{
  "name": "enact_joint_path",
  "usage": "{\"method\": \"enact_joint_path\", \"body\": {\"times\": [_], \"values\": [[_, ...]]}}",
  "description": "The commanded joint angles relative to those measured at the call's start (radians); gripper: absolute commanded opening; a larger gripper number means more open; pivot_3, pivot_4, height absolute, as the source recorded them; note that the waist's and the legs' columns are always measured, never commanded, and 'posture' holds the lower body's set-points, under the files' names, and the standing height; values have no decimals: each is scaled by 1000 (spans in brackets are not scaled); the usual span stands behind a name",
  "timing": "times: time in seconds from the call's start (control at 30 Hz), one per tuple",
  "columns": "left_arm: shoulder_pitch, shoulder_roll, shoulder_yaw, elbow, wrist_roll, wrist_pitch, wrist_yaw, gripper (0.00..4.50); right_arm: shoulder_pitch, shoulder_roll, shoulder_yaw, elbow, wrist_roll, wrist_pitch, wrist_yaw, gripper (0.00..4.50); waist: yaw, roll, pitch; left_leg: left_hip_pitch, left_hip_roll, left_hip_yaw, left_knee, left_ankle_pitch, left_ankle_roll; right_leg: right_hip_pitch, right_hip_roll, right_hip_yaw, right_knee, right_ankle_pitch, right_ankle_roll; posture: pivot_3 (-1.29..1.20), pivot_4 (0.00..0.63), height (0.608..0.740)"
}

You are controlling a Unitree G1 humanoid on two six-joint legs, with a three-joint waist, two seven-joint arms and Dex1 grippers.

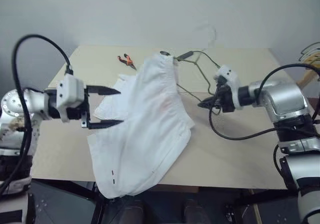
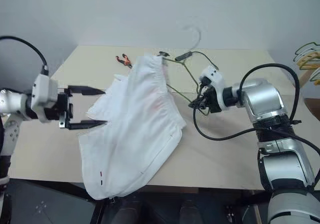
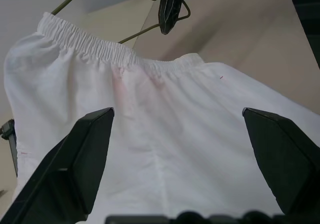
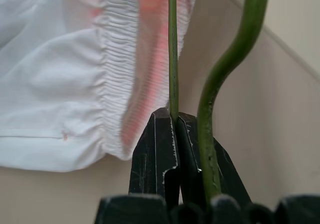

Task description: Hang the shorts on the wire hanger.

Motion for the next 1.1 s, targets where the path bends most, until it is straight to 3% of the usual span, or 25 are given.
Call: {"method": "enact_joint_path", "body": {"times": [0.03, 0.3, 0.57, 0.77, 0.9, 1.1], "values": [[-142, 51, 6, 138, 43, -82, -57, 4479, -38, 10, 12, -129, -56, -116, -51, 0, -9, 0, 0, 0, 0, 0, 0, 0, 0, 0, 0, 0, 0, 0, 0, -1, 29, 740], [-473, 70, -87, 431, 82, -201, -217, 4479, -84, 19, 108, -294, -89, -124, -17, 0, -32, -1, -2, -1, 0, -1, 1, 1, -1, 0, 0, -1, 1, 0, 0, -21, 15, 740], [-712, 53, -457, 718, 156, -391, -226, 4479, -110, -11, 165, -308, -109, -107, 45, 0, -42, -4, -4, -2, 0, -2, 3, 1, -2, 0, 0, -2, 2, 0, 0, -36, 0, 740], [-776, 34, -694, 828, 174, -500, -226, 4479, -117, -20, 166, -333, -105, -85, 61, 0, -59, -4, -6, -6, 0, -2, 3, 1, -2, -5, 0, -1, 9, 0, 0, -54, 0, 740], [-797, -26, -692, 909, 206, -522, -226, 3560, -113, -23, 164, -356, -98, -68, 62, 0, -74, -5, -8, -17, 0, -3, 7, 4, -6, -19, 0, -1, 16, 0, 0, -62, 0, 740], [-779, -51, -673, 916, 193, -517, -226, 1538, -109, -23, 161, -377, -92, -38, 55, 0, -96, -5, -9, -17, 0, -3, 7, 4, -6, -19, 0, -1, 16, 0, 0, -69, 2, 740]]}}
